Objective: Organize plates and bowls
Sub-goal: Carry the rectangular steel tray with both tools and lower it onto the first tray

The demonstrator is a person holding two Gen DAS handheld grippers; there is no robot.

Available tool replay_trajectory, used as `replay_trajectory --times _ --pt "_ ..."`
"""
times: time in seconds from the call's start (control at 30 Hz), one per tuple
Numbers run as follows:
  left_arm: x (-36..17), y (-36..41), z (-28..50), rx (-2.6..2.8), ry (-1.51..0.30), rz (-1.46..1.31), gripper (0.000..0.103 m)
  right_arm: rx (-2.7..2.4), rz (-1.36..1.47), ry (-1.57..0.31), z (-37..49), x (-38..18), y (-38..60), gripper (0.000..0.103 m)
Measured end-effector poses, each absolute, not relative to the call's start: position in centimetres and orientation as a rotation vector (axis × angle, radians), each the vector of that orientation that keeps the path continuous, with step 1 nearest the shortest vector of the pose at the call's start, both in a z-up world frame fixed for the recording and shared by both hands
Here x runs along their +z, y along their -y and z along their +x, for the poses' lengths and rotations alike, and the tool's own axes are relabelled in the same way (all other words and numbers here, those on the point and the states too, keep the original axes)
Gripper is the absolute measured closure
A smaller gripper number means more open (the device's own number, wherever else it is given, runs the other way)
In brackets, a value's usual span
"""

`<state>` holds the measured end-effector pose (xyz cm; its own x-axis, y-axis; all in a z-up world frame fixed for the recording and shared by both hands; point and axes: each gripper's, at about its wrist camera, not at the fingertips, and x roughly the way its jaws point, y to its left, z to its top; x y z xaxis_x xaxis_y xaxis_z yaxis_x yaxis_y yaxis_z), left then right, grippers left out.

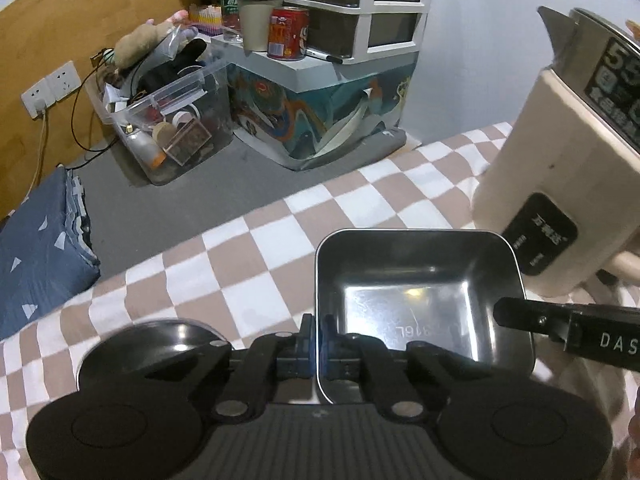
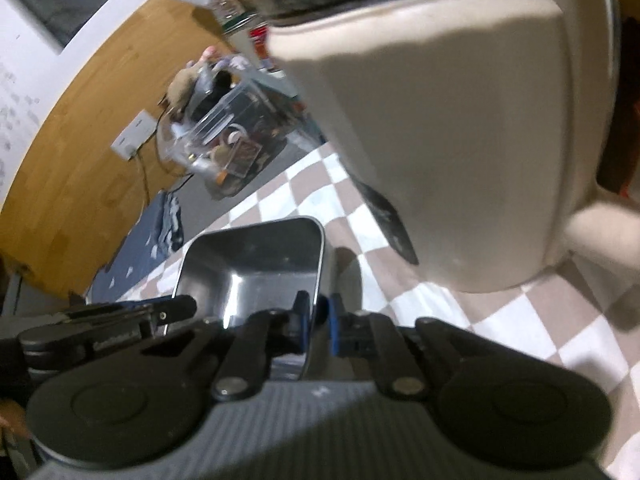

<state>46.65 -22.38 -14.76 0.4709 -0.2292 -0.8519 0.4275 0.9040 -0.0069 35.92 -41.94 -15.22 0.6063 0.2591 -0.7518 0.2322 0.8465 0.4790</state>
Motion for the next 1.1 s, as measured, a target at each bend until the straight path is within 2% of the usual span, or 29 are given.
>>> replay_trajectory --times 0.5,1.1 --pt "-11.8 20.6 39.0 -0.427 -1.003 0.043 0.100 0.061 0.588 -0.970 31.9 -13.9 42.9 0.092" --pt "-7.9 17.3 25.2 -0.348 -0.970 -0.061 0.098 0.211 0.503 -0.941 21.4 -7.9 42.3 0.092"
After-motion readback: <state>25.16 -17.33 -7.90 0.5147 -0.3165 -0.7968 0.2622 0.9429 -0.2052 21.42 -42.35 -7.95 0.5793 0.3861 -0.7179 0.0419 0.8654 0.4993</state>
